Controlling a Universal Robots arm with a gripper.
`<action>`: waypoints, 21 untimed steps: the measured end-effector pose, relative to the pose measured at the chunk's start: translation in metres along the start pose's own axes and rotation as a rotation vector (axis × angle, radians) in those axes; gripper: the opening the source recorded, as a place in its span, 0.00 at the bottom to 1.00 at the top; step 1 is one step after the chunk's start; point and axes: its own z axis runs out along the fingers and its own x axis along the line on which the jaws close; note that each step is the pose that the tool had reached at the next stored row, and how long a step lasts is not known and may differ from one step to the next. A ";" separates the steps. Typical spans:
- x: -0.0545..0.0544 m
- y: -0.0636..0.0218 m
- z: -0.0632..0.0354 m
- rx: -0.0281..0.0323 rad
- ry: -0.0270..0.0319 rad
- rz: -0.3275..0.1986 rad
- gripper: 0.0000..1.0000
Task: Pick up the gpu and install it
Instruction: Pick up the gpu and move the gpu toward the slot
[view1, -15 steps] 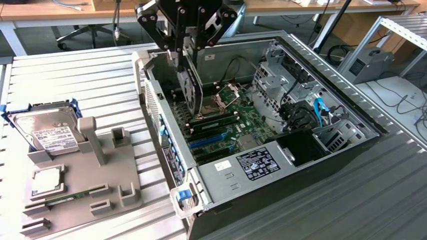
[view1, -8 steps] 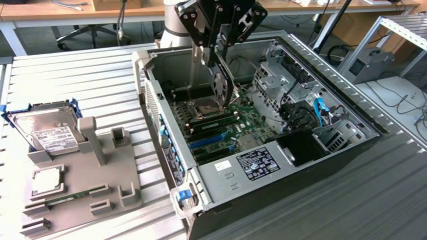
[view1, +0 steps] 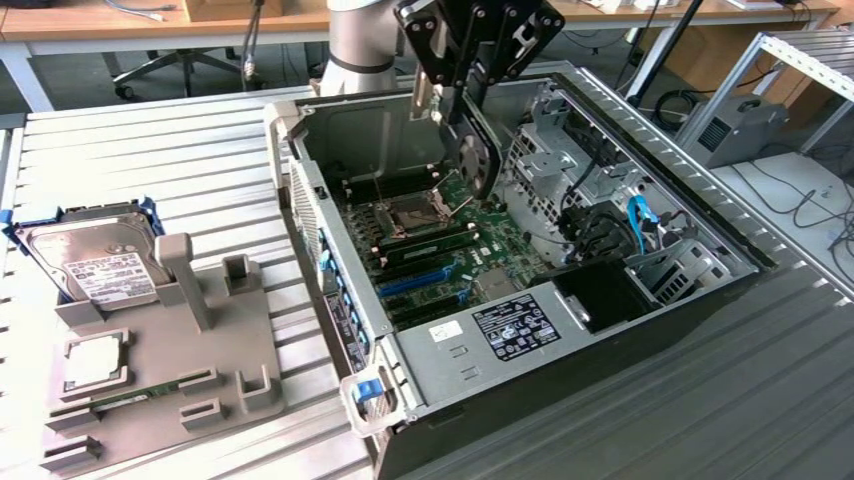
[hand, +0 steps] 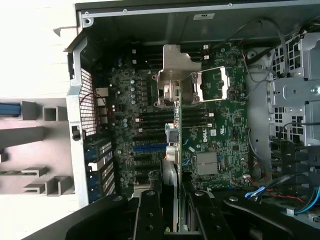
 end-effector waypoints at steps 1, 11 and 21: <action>-0.001 0.0002 0.0001 0.0000 0.0000 0.000 0.26; -0.011 0.0025 0.0016 -0.0001 0.0001 0.000 0.26; -0.020 0.0048 0.0028 0.0000 0.0002 0.000 0.26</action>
